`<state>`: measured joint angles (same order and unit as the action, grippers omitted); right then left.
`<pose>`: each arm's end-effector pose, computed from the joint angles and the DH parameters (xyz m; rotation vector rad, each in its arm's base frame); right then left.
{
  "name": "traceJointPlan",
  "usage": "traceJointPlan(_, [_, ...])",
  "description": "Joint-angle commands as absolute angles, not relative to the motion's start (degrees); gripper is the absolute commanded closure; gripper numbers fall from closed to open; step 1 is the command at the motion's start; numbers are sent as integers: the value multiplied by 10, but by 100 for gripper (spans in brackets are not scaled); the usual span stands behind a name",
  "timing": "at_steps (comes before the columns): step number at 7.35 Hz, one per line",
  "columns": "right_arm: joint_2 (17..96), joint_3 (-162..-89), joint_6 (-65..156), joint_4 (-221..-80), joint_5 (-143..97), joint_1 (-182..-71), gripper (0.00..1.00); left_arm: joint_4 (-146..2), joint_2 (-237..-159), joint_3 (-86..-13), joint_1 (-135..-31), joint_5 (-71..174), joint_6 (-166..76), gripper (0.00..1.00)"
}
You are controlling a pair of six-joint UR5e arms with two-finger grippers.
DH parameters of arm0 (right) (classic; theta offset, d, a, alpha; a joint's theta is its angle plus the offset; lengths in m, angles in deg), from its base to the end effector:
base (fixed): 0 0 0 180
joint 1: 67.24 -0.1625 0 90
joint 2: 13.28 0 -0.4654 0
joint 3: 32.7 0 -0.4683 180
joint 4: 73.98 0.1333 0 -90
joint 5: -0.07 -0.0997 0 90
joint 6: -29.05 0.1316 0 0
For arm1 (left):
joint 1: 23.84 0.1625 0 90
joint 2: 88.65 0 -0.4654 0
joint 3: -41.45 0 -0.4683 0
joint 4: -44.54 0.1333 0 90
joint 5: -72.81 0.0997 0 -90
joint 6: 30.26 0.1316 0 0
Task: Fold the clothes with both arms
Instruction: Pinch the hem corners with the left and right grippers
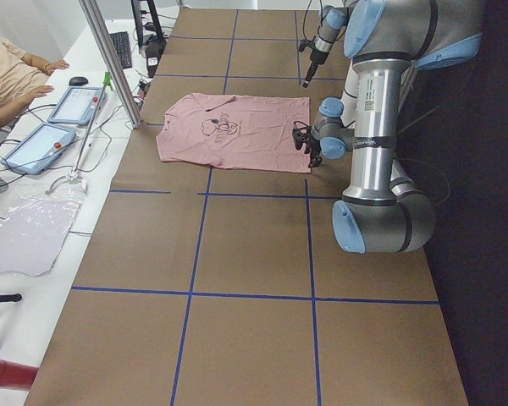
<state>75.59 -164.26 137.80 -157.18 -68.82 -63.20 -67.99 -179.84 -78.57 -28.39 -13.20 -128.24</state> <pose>-0.5230 -0.1442 0.3142 0.1707 -0.9106 0.3973 0.5619 -0.1876 0.3824 0.0365 0.9414 -0.2350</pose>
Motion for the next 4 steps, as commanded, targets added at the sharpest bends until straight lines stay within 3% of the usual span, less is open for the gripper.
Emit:
traceJointPlan(1, [756,-1643,1379,-1572,-681,-628,20,-678,-1794,-783,-277,-128,-1284,37])
traceJointPlan(4, [756,-1642,1379,-1572,-681,-628,20,-676,-1791,-782,-278,-130,-1283,39])
